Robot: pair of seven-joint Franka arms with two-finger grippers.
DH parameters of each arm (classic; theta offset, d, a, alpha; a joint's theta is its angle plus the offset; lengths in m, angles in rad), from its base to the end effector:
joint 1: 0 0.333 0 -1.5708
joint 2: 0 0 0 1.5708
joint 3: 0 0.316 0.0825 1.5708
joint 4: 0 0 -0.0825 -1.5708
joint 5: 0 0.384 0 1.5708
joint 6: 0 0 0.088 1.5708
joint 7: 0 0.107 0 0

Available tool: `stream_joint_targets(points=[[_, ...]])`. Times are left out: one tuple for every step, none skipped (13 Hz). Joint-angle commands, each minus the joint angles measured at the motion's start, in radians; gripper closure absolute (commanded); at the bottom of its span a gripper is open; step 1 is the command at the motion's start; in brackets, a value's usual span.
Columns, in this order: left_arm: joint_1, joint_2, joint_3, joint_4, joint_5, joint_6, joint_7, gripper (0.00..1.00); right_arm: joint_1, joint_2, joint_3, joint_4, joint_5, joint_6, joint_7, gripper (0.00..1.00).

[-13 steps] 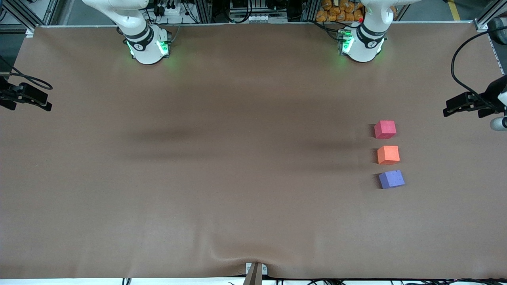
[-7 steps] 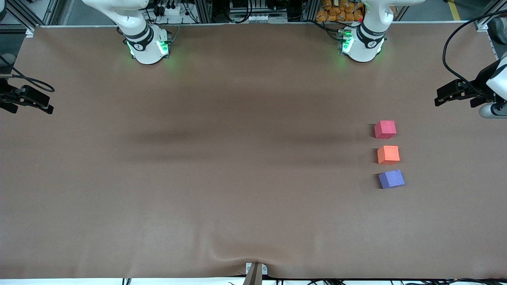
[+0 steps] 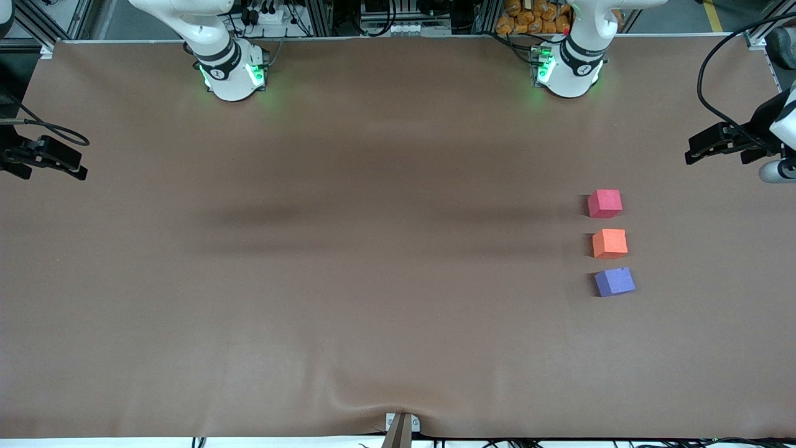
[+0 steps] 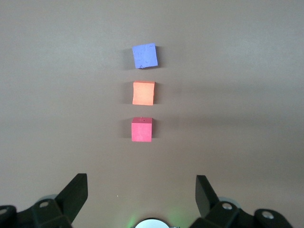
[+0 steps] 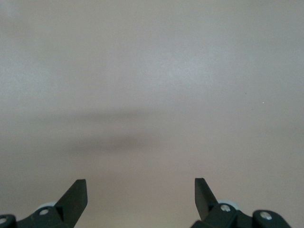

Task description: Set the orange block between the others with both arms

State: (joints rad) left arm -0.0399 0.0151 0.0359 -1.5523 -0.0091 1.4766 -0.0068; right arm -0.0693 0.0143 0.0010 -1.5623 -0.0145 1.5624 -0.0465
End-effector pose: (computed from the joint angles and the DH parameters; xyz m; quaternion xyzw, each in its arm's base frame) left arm 0.5489 -0.0034 0.6170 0.9990 0.0012 -0.0454 0.0040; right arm 0.5565 -0.0396 0.6198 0.9999 -0.0109 -0.0075 0.0068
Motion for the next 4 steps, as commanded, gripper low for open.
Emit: stream_joint_targets(points=[[-0.005, -0.021, 0.010, -0.008, -0.002, -0.009, -0.010, 0.00, 0.002, -0.013, 0.001, -0.013, 0.001, 0.010, -0.009, 0.00], [-0.005, -0.020, 0.016, -0.006, -0.002, -0.004, -0.016, 0.00, 0.002, -0.013, 0.001, -0.013, 0.001, 0.010, -0.009, 0.00], [-0.006, -0.020, 0.016, 0.000, -0.002, -0.004, -0.018, 0.00, 0.002, -0.013, 0.001, -0.013, 0.001, 0.010, -0.009, 0.00], [-0.008, -0.020, 0.016, 0.000, 0.000, -0.004, -0.021, 0.00, 0.002, -0.013, 0.001, -0.015, 0.001, 0.010, -0.009, 0.00]])
